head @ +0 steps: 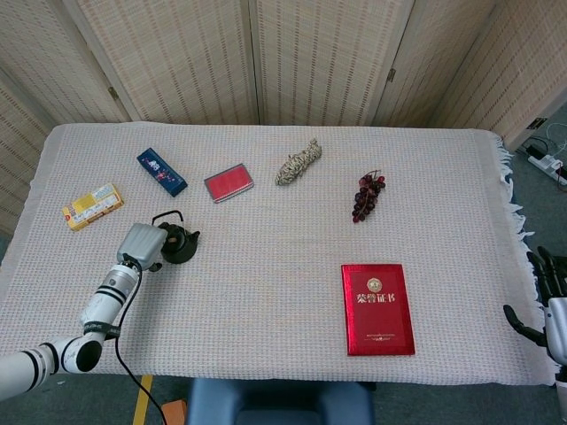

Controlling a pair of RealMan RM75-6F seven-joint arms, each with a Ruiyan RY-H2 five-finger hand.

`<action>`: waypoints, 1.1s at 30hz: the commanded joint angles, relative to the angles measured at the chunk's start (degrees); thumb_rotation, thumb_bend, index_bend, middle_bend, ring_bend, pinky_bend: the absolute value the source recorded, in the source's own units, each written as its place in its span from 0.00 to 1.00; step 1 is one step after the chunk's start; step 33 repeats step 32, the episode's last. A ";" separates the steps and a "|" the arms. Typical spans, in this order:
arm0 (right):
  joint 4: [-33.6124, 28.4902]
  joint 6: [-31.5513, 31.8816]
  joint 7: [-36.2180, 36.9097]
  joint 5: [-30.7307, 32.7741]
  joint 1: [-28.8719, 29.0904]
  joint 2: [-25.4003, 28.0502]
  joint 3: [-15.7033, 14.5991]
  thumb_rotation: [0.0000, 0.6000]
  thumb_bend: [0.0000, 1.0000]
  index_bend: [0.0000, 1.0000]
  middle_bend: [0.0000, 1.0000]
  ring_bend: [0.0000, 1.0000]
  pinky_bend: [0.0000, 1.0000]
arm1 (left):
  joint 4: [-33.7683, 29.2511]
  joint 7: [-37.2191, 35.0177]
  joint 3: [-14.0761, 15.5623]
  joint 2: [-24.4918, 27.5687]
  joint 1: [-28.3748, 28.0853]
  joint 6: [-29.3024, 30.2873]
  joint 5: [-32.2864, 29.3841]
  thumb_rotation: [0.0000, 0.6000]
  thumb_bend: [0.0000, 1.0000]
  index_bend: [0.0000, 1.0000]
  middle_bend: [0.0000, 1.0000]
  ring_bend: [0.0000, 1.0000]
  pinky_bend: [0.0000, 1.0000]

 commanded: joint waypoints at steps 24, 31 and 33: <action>0.72 -7.09 9.37 -1.45 3.73 5.06 -0.73 1.00 0.30 0.00 0.06 0.04 0.02 | -13.48 -13.06 1.20 12.20 21.48 29.16 12.34 1.00 0.22 0.25 0.20 0.13 0.10; 0.28 -7.20 8.99 -1.37 4.44 4.36 -0.56 1.00 0.30 0.00 0.07 0.06 0.02 | -13.01 -11.77 3.36 11.70 27.66 35.62 14.40 1.00 0.23 0.23 0.17 0.11 0.07; 0.02 -7.17 8.26 -0.80 4.28 4.11 -0.50 1.00 0.30 0.00 0.07 0.06 0.02 | -12.95 -12.02 3.64 11.57 28.60 36.54 14.95 1.00 0.23 0.23 0.17 0.11 0.07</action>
